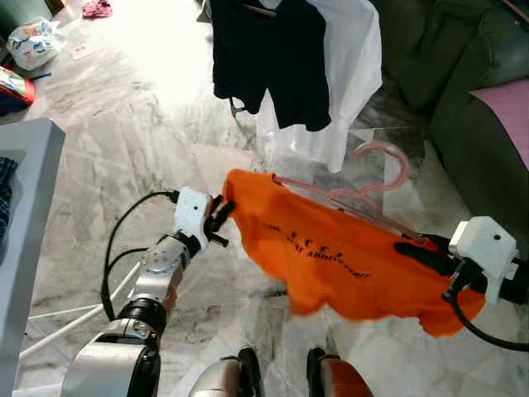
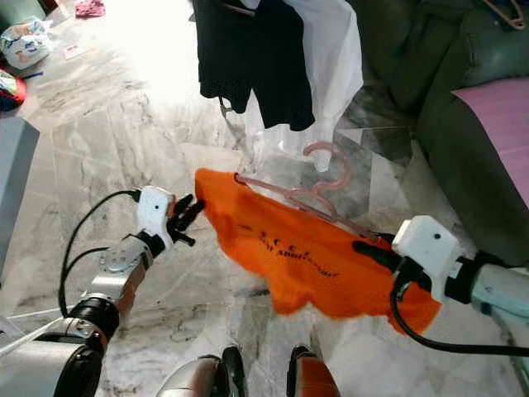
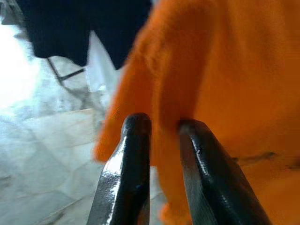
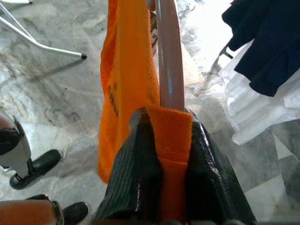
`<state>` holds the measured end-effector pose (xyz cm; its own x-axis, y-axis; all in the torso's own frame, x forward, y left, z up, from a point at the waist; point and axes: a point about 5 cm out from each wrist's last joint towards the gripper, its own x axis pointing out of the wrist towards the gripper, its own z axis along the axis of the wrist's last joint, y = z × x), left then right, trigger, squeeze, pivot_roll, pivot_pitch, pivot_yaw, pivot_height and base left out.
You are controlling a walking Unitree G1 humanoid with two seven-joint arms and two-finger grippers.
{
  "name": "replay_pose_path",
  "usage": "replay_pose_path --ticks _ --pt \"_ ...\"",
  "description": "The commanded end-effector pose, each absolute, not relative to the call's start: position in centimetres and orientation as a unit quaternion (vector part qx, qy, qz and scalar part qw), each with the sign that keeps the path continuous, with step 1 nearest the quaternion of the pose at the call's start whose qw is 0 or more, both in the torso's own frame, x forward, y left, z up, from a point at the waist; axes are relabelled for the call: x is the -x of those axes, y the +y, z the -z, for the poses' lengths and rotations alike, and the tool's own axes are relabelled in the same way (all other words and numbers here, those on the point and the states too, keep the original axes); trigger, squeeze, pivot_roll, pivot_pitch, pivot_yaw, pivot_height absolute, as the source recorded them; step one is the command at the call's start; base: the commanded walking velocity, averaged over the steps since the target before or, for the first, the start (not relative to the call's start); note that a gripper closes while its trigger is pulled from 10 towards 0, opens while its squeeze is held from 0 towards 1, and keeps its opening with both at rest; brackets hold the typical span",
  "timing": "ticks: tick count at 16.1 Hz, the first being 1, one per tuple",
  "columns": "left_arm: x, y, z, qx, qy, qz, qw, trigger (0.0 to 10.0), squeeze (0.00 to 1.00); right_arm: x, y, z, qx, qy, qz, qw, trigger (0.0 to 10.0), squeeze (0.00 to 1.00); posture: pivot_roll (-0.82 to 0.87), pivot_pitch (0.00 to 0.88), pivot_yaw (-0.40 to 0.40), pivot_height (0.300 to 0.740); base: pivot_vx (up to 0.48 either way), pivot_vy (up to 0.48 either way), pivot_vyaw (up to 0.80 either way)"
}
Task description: Hang hanger
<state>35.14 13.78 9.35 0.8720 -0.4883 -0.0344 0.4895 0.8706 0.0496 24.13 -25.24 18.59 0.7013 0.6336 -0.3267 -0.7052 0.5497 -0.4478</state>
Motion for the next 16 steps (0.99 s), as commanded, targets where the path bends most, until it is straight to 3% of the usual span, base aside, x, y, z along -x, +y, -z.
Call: replay_pose_path --ticks 1,6,7,8,16 --pt "-34.5 13.9 -8.3 -0.018 0.030 0.261 0.965 10.0 0.00 -23.7 -24.8 -19.3 0.287 0.051 -0.399 0.869 10.0 0.00 -0.14 0.274 0.097 0.740 0.000 0.000 0.00" --pt "-34.7 14.3 -8.3 -0.037 0.025 0.215 0.975 10.0 0.00 -23.0 -24.5 -19.2 0.271 0.069 -0.422 0.862 10.0 0.00 -0.15 0.265 0.096 0.740 0.000 0.000 0.00" --pt "-34.8 14.5 -8.3 -0.038 0.024 0.207 0.977 6.0 0.00 -22.9 -24.5 -19.1 0.271 0.070 -0.423 0.862 10.0 0.00 -0.15 0.263 0.096 0.740 0.000 0.000 0.00" --pt "-34.7 14.6 -8.2 -0.017 0.027 0.205 0.978 0.0 0.00 -22.9 -24.4 -19.1 0.266 0.070 -0.422 0.864 10.0 0.00 -0.15 0.259 0.096 0.740 0.000 0.000 0.00" --pt "-35.5 16.1 -9.2 -0.016 0.013 0.137 0.990 0.0 0.00 -22.7 -24.4 -18.7 0.257 0.075 -0.411 0.871 10.0 0.00 -0.15 0.256 0.097 0.740 0.000 0.000 0.00"
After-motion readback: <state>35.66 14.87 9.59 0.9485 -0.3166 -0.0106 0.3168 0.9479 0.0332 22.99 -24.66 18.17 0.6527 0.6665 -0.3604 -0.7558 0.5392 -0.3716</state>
